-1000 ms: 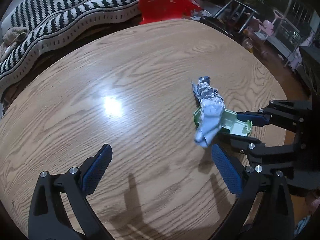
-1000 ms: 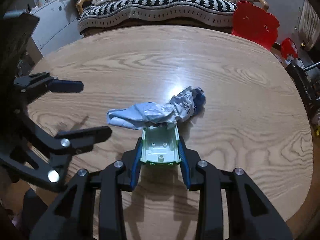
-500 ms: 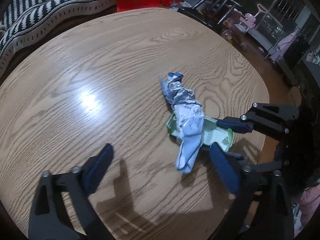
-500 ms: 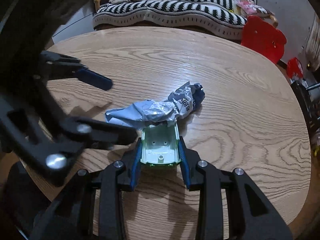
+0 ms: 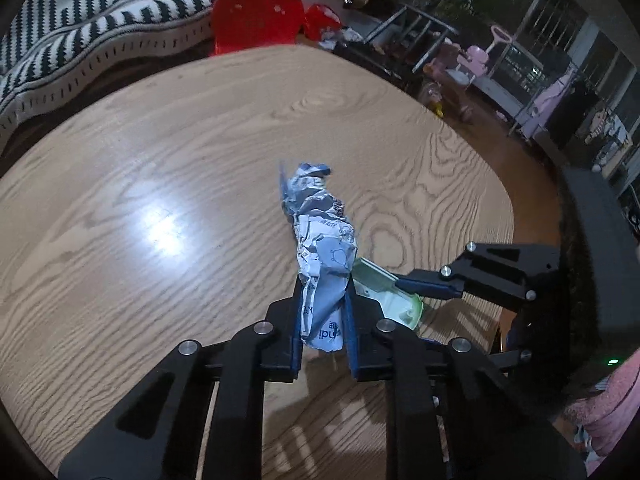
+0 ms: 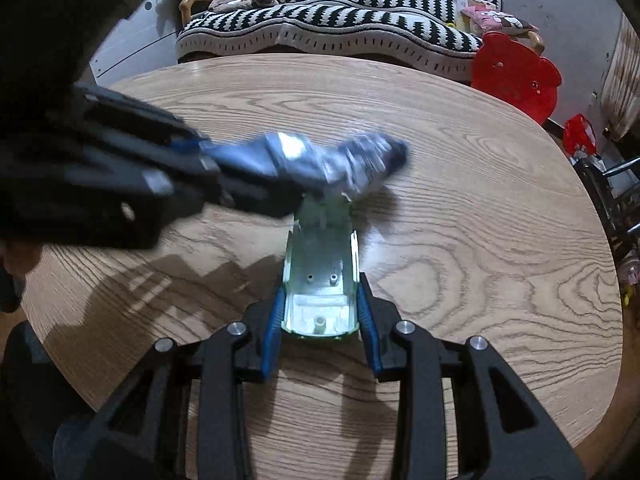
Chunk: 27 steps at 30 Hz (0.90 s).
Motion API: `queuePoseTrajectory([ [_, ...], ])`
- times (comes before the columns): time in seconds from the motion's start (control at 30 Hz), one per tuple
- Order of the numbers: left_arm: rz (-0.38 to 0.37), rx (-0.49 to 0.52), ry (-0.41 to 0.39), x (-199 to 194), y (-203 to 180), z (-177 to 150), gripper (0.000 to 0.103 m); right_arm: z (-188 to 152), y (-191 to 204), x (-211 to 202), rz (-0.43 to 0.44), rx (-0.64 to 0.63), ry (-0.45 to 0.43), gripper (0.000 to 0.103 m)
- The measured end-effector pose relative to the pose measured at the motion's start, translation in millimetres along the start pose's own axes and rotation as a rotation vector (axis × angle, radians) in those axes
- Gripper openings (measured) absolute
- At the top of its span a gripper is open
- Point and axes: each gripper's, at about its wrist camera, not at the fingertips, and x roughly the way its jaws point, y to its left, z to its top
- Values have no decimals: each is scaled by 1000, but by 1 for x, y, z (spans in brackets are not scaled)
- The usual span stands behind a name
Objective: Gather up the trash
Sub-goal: 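Grasp the green plastic tray with the right gripper while the left grasps the crumpled foil, then carry the foil and green tray over the bin and open both grippers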
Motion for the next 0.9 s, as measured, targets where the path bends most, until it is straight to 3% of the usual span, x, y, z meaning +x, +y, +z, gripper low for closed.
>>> queuePoseTrajectory([
  [0.63,98,-31,-44,-31,0,-5,15,-1,-12,-24,-47,106,-22,34],
  [0.9,92,5,-38,-38,-33,-13,15,-27,-50,-78,-102,235,-107,34],
])
